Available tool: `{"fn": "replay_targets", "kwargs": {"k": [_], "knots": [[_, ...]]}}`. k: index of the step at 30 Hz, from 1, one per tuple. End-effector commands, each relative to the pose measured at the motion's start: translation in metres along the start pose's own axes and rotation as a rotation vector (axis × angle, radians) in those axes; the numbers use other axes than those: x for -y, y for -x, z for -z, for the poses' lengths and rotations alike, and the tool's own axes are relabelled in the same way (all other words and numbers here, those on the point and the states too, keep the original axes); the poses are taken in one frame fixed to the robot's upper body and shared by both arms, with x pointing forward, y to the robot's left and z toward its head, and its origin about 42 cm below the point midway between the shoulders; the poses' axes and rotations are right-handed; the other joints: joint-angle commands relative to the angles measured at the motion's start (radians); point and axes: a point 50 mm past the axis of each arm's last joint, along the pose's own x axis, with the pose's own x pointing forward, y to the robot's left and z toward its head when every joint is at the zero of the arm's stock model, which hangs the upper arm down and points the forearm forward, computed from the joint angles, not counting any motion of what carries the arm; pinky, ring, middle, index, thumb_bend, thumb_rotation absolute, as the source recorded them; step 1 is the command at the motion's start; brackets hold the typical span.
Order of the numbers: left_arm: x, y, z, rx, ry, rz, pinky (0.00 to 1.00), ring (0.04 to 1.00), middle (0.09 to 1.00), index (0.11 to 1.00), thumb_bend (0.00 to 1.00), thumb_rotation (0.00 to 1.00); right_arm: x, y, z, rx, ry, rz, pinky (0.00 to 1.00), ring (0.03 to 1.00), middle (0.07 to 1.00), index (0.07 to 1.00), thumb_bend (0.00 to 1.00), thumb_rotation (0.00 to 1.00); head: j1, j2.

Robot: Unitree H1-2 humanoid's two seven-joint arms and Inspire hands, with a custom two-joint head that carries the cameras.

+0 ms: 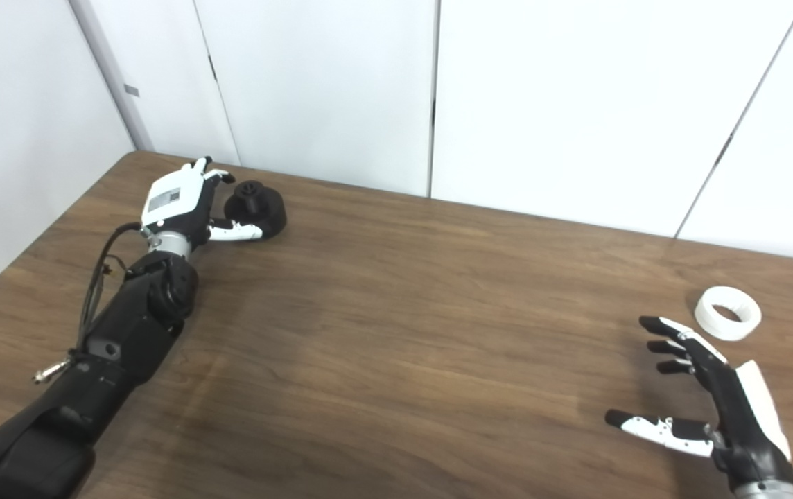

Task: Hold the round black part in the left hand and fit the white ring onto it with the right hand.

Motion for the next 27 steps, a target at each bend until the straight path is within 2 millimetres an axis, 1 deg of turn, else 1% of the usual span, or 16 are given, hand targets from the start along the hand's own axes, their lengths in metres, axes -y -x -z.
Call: {"fn": "replay_targets", "kwargs": {"k": [1, 5, 7, 10, 13, 15, 19, 23, 27], "knots": [[-0.031, -0.019, -0.013, 0.052, 0.013, -0.11, 0.91, 1.0, 1.0, 0.797, 1.0, 0.5, 0.016, -0.005, -0.014, 0.076, 0.033, 0.03, 0.66, 0.751, 0.821, 0.784, 0.72, 0.11, -0.004, 0.002], [-0.028, -0.021, -0.013, 0.05, 0.037, -0.093, 0.89, 1.0, 1.0, 0.793, 1.0, 0.52, 0.017, -0.003, -0.015, 0.081, 0.036, 0.031, 0.65, 0.755, 0.823, 0.782, 0.69, 0.1, -0.01, 0.004], [-0.026, -0.021, -0.014, 0.049, 0.042, -0.091, 0.88, 1.0, 1.0, 0.789, 1.0, 0.5, 0.017, -0.002, -0.015, 0.08, 0.031, 0.03, 0.64, 0.757, 0.825, 0.781, 0.69, 0.1, -0.011, 0.005], [-0.024, -0.026, -0.014, 0.045, 0.042, -0.09, 0.86, 1.0, 0.993, 0.782, 1.0, 0.49, 0.018, -0.002, -0.015, 0.077, 0.045, 0.03, 0.64, 0.752, 0.824, 0.782, 0.69, 0.13, -0.017, 0.006], [-0.021, -0.03, -0.013, 0.04, 0.035, -0.088, 0.84, 1.0, 0.986, 0.778, 1.0, 0.5, 0.018, -0.001, -0.015, 0.076, 0.041, 0.032, 0.65, 0.756, 0.825, 0.785, 0.69, 0.15, -0.02, 0.005], [-0.02, -0.033, -0.012, 0.032, 0.033, -0.081, 0.84, 1.0, 0.984, 0.778, 1.0, 0.5, 0.018, -0.001, -0.016, 0.079, 0.038, 0.033, 0.64, 0.756, 0.825, 0.785, 0.69, 0.14, -0.021, 0.004], [-0.019, -0.037, -0.012, 0.025, 0.045, -0.073, 0.85, 1.0, 0.982, 0.778, 1.0, 0.48, 0.018, 0.0, -0.015, 0.074, 0.036, 0.035, 0.62, 0.754, 0.825, 0.78, 0.69, 0.14, -0.022, 0.005], [-0.015, -0.04, -0.014, 0.015, 0.056, -0.063, 0.88, 1.0, 0.984, 0.778, 1.0, 0.47, 0.018, 0.001, -0.015, 0.073, 0.04, 0.036, 0.65, 0.758, 0.823, 0.778, 0.69, 0.14, -0.025, 0.005], [-0.011, -0.041, -0.015, 0.011, 0.051, -0.06, 0.87, 1.0, 0.978, 0.775, 1.0, 0.48, 0.018, 0.002, -0.015, 0.077, 0.038, 0.038, 0.63, 0.759, 0.824, 0.774, 0.69, 0.13, -0.026, 0.006]]}}
